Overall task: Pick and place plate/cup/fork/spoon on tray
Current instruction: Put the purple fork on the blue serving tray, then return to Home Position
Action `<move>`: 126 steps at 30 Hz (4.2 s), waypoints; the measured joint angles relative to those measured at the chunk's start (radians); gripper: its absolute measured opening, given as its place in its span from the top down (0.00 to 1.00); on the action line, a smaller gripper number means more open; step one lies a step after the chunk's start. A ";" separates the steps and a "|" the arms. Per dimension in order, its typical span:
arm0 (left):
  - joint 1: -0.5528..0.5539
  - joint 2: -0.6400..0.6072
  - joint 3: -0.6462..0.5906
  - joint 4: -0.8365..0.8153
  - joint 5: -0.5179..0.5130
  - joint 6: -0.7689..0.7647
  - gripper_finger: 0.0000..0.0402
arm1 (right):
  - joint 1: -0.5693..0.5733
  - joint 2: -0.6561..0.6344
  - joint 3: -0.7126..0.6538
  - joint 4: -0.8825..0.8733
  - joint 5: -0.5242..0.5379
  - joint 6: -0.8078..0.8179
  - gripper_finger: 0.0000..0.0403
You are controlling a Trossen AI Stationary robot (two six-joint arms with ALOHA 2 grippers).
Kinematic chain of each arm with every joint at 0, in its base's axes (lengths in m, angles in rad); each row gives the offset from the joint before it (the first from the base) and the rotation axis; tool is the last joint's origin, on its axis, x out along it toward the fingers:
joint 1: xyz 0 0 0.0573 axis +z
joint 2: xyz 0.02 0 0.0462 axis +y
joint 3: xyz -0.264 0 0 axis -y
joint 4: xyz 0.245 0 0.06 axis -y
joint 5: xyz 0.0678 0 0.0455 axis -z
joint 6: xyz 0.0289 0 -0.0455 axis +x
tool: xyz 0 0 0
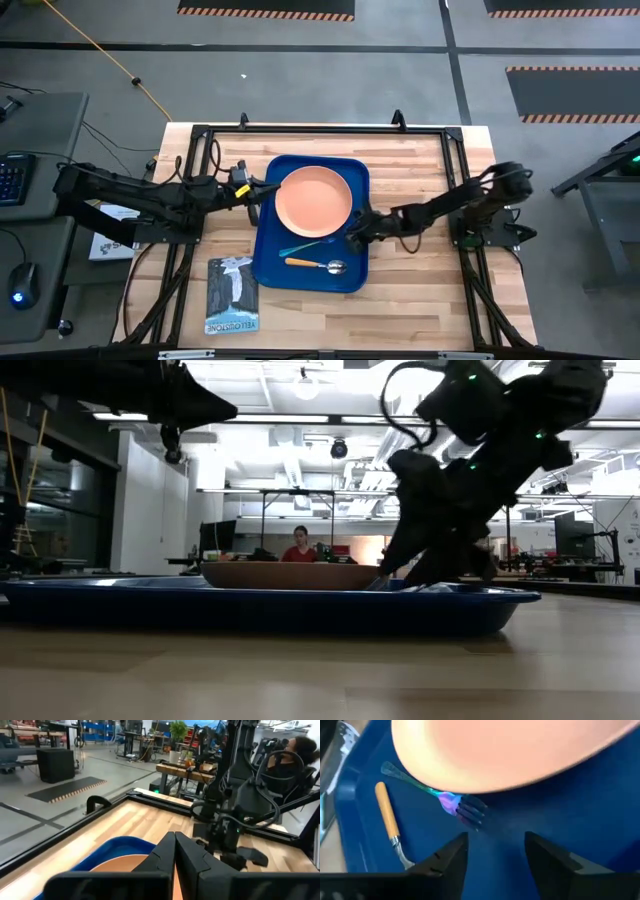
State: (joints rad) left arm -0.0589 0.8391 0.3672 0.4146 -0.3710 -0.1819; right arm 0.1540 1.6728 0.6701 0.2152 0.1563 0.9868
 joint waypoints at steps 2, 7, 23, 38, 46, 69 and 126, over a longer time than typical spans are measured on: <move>0.000 0.000 0.000 -0.004 0.000 0.001 1.00 | -0.004 0.036 0.030 0.002 0.000 -0.007 0.51; -0.001 0.000 0.000 -0.008 0.023 0.002 1.00 | -0.010 0.064 0.068 0.003 0.008 -0.024 0.46; -0.001 0.000 0.000 -0.021 0.031 0.001 1.00 | -0.010 0.115 0.070 0.036 0.036 0.025 0.75; -0.001 0.000 0.000 -0.022 0.031 0.000 1.00 | 0.000 0.110 0.068 0.079 0.010 0.055 0.99; -0.001 0.000 0.000 -0.022 0.031 0.001 1.00 | 0.071 0.111 0.068 0.090 0.055 0.202 1.00; -0.001 0.000 0.000 -0.021 0.032 0.002 1.00 | 0.273 0.112 0.067 0.010 0.437 0.684 1.00; 0.000 -0.102 0.002 -0.081 0.052 0.101 1.00 | 0.143 -0.715 0.068 -0.932 0.711 -0.335 0.59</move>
State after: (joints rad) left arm -0.0593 0.7373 0.3687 0.3340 -0.3185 -0.0806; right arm 0.2967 0.9573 0.7383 -0.7163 0.8677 0.6521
